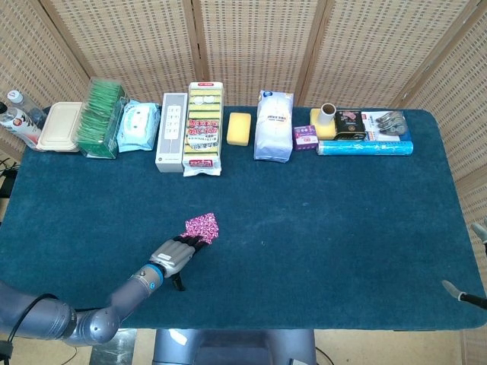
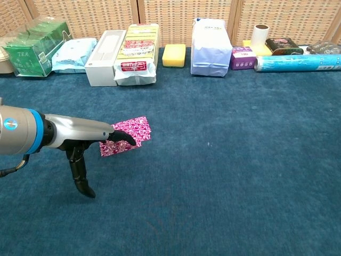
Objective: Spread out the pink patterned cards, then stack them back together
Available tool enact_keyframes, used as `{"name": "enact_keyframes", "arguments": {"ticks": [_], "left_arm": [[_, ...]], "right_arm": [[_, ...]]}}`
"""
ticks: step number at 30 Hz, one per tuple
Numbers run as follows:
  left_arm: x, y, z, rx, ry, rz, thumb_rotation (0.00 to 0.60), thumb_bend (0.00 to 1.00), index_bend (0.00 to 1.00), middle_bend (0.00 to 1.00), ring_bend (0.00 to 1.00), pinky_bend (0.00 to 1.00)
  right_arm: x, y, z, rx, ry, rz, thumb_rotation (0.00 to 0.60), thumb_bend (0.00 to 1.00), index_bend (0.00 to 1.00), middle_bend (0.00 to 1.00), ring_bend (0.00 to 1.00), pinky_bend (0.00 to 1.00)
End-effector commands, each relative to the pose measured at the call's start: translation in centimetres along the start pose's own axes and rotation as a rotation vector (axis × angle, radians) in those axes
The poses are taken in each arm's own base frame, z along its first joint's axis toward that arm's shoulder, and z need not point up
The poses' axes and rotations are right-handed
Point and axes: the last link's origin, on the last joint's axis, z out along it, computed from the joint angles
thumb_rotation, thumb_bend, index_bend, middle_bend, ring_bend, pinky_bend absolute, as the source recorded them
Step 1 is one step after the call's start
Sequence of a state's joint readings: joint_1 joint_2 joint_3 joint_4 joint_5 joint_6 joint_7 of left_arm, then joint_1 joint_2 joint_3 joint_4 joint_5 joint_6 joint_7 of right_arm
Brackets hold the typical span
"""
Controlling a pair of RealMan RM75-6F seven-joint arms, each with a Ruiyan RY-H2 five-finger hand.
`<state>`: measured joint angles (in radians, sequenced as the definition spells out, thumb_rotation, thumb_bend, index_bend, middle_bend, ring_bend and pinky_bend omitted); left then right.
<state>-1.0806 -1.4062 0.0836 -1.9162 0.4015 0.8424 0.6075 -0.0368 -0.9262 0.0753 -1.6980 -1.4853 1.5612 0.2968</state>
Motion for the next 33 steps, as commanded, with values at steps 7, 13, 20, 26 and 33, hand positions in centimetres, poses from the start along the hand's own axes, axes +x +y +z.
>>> {"name": "enact_keyframes", "arguments": {"ticks": [7,13,20,26,33], "left_arm": [[-0.8,-0.6,-1.5,0.003,-0.019,0.030,0.600,0.06,0.00,0.00,0.00,0.07],[-1.6,-0.6,-2.4,-0.003,-0.050,0.054,0.600,0.06,0.00,0.00,0.00,0.07],[-2.3,-0.5,-3.6,-0.020,-0.058,0.067,0.600,0.06,0.00,0.00,0.00,0.07],[-3.0,-0.4,-4.7,-0.035,-0.081,0.085,0.600,0.06,0.00,0.00,0.00,0.07],[-1.8,-0.4,-6.2,-0.079,-0.011,0.047,0.600,0.07,0.00,0.00,0.00,0.07]], "right_arm": [[0.2,0.1,0.0,-0.005,0.002,0.006,0.600,0.00,0.08,0.00,0.00,0.00],[0.3,0.2,0.0,-0.008,0.005,0.010,0.600,0.00,0.08,0.00,0.00,0.00],[0.3,0.3,0.0,-0.011,0.006,0.013,0.600,0.00,0.08,0.00,0.00,0.00],[0.4,0.3,0.0,-0.013,0.009,0.014,0.600,0.00,0.08,0.00,0.00,0.00],[0.3,0.3,-0.1,-0.012,0.006,0.013,0.600,0.00,0.08,0.00,0.00,0.00]]}}
